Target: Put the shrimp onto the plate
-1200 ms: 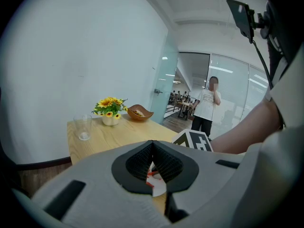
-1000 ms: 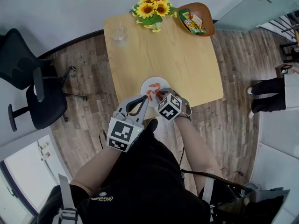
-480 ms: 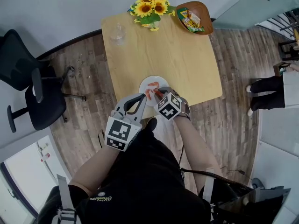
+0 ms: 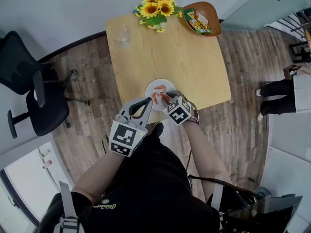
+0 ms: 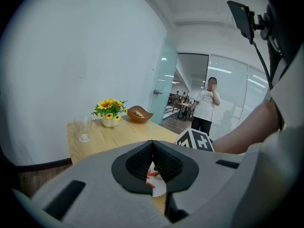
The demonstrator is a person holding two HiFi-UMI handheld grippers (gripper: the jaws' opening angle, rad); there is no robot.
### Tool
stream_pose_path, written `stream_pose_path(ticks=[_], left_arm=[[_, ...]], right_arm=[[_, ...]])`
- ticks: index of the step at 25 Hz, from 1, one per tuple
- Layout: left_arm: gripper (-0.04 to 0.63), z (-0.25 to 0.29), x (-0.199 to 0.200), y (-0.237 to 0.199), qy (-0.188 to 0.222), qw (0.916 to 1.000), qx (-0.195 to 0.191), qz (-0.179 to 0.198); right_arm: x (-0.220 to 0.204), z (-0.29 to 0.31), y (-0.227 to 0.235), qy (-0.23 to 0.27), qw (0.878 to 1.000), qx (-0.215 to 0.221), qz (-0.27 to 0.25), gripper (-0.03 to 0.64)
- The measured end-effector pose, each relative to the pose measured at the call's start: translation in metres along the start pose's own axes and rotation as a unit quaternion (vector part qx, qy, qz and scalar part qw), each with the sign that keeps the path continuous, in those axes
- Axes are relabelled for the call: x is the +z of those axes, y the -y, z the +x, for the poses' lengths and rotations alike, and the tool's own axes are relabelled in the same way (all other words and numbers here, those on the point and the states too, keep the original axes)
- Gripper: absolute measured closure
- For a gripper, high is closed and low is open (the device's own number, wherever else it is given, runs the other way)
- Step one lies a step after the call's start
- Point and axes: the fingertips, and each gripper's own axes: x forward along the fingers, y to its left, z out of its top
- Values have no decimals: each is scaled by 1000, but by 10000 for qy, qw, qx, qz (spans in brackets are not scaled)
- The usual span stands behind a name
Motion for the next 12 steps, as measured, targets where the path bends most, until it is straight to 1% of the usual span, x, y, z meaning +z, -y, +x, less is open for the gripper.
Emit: stream_pose_path(ticks=[8, 12], left_arm=[[591, 0, 4, 3, 9, 10000, -58, 21], [591, 2, 5, 5, 13, 10000, -77, 38]], right_arm=[[5, -6, -3, 121, 9999, -7, 80, 526], [10, -10, -2, 264, 9996, -40, 72, 526]])
